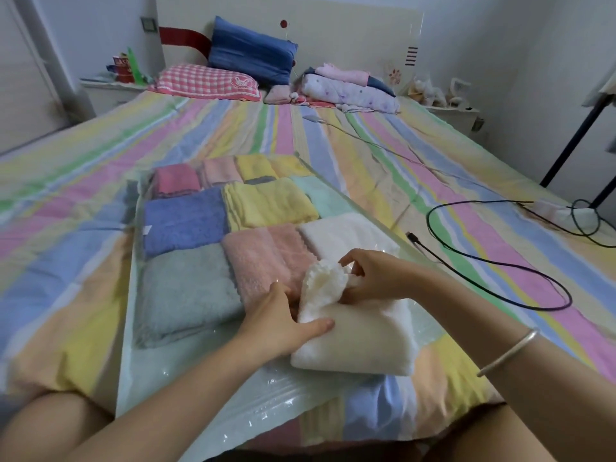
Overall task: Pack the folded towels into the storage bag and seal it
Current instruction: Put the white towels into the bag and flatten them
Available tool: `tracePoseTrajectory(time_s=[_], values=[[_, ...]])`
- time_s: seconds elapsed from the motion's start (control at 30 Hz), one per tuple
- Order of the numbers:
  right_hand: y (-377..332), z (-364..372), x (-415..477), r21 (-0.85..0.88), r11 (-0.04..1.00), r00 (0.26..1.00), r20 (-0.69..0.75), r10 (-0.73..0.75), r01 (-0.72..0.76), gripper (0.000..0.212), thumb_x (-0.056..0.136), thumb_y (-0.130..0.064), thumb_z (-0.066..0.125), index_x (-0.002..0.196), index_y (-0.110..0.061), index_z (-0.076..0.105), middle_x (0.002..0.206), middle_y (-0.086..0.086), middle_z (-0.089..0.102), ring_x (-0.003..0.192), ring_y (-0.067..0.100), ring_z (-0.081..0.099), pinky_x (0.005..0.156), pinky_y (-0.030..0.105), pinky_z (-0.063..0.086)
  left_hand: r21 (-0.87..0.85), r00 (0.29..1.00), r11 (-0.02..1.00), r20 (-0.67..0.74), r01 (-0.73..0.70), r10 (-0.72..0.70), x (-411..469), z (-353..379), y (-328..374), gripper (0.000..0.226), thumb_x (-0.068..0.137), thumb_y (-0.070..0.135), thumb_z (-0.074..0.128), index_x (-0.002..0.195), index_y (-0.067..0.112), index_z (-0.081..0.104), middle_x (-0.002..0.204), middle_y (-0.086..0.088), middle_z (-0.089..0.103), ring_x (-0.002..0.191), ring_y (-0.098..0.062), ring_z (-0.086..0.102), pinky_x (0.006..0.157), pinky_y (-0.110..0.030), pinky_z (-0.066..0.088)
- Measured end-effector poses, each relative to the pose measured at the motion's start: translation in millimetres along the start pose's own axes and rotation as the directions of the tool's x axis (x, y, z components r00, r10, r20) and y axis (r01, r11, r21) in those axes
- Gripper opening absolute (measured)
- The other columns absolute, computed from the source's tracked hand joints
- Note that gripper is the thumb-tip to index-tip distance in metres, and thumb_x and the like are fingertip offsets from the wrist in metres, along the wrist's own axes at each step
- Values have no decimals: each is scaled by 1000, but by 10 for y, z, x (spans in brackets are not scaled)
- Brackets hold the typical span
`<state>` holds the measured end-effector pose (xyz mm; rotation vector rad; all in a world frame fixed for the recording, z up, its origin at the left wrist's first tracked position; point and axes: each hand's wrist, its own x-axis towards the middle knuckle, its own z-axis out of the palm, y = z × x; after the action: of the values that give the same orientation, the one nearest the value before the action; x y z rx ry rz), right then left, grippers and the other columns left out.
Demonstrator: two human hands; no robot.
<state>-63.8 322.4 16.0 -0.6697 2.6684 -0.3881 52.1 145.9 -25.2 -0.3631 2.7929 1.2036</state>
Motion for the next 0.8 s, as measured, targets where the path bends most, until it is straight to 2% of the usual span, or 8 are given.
tracePoseTrajectory(time_s=[0.1, 0.23, 0.27, 0.33, 0.4, 0.5, 0.6, 0.8], values=[[7, -16, -117, -12, 999, 999, -9, -42, 42, 46, 70, -53, 71, 77, -12, 52, 70, -5, 40, 64, 14, 37, 61, 29, 30, 24, 982, 1000, 190, -19, 14, -7, -22, -11, 67, 58, 69, 75, 104, 21, 64, 101, 12, 69, 88, -4, 64, 79, -24, 52], [22, -92, -345, 250, 967, 998, -46, -31, 42, 53, 65, -55, 75, 73, -12, 46, 69, -3, 40, 62, 13, 40, 61, 30, 33, -324, 959, 945, 276, 31, 63, -86, -151, -20, 51, 70, 43, 81, 114, 23, 65, 103, 8, 73, 95, -9, 69, 90, -29, 54], [25, -104, -402, 382, 924, 999, -37, -4, 18, 56, 62, -57, 76, 78, -8, 53, 71, -3, 49, 64, 13, 49, 62, 30, 39, -484, 957, 869, 286, 102, 47, -104, -200, -25, 53, 70, 38, 82, 117, 20, 65, 105, 3, 74, 96, -13, 70, 90, -32, 55], [43, -61, -479, 624, 781, 996, -47, 73, -28, 62, 58, -58, 75, 92, -8, 64, 85, -2, 70, 75, 17, 68, 73, 35, 56, -765, 936, 574, 351, 292, -9, -115, -304, -41, 58, 69, 34, 78, 119, 8, 64, 104, -9, 73, 92, -23, 70, 83, -37, 58], [47, 78, -509, 833, 549, 981, -48, 189, -65, 59, 65, -52, 74, 108, -11, 67, 96, 5, 75, 86, 22, 72, 86, 42, 56, -867, 925, 334, 379, 370, -42, -150, -378, -42, 61, 71, 42, 75, 116, 2, 63, 96, -14, 71, 83, -25, 69, 71, -36, 61], [-47, 342, -574, 980, 173, 966, 55, 252, -101, 40, 80, -38, 69, 107, -8, 69, 96, 11, 74, 84, 26, 69, 84, 38, 52, -855, 919, 343, 384, 389, -87, -255, -321, -51, 63, 77, 50, 66, 117, 3, 63, 94, -14, 73, 82, -22, 71, 74, -32, 59], [-124, 596, -626, 988, 59, 961, 125, 248, -143, 43, 79, -39, 70, 110, -8, 69, 101, 12, 74, 91, 27, 69, 86, 38, 52, -841, 904, 356, 426, 408, -29, -383, -234, -6, 50, 85, 46, 63, 121, 12, 64, 117, -12, 70, 109, -24, 66, 99, -41, 49], [-245, 792, -808, 980, -176, 983, 120, 142, -94, 34, 82, -35, 66, 106, -11, 70, 92, 12, 73, 75, 26, 71, 64, 32, 55, -744, 908, 525, 381, 413, -175, -484, -287, 21, 45, 66, 27, 79, 106, 6, 71, 102, -14, 74, 101, -28, 69, 95, -39, 52]])
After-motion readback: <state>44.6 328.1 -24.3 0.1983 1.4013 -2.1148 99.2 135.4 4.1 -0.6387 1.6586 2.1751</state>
